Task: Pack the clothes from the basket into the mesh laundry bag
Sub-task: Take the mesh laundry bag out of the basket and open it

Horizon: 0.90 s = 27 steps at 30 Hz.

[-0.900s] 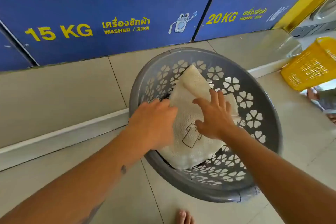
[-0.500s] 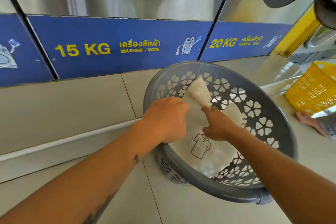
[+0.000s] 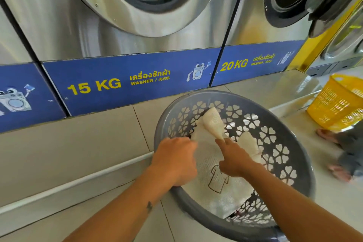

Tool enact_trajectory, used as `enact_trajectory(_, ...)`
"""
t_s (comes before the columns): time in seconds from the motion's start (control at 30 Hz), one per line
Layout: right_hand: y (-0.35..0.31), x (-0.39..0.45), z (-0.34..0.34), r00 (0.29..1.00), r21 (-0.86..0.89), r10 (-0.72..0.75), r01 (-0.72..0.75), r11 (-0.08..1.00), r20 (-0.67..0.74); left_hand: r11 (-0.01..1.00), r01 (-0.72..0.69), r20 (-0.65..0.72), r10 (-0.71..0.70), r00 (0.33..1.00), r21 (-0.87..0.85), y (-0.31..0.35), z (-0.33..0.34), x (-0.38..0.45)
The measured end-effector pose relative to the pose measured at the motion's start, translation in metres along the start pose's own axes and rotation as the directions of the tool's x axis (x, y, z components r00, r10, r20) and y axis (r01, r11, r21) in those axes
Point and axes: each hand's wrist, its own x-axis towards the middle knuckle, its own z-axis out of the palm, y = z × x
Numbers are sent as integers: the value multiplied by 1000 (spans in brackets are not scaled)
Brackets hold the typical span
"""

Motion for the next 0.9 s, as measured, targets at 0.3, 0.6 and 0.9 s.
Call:
enact_trajectory(0.3, 5, 8, 5, 999, -13, -31, 31, 999, 15, 999, 46, -30, -46, 998, -28, 3, 3, 3)
enact_trajectory(0.6, 2, 5, -6, 995, 147, -96, 92, 985, 23, 966, 56, 209, -111, 971, 254, 9, -2, 10)
enact_trajectory(0.9, -53, -38, -105, 908, 491, -240, 391, 779, -343, 951, 232, -75, -252, 965, -206, -3, -3, 16)
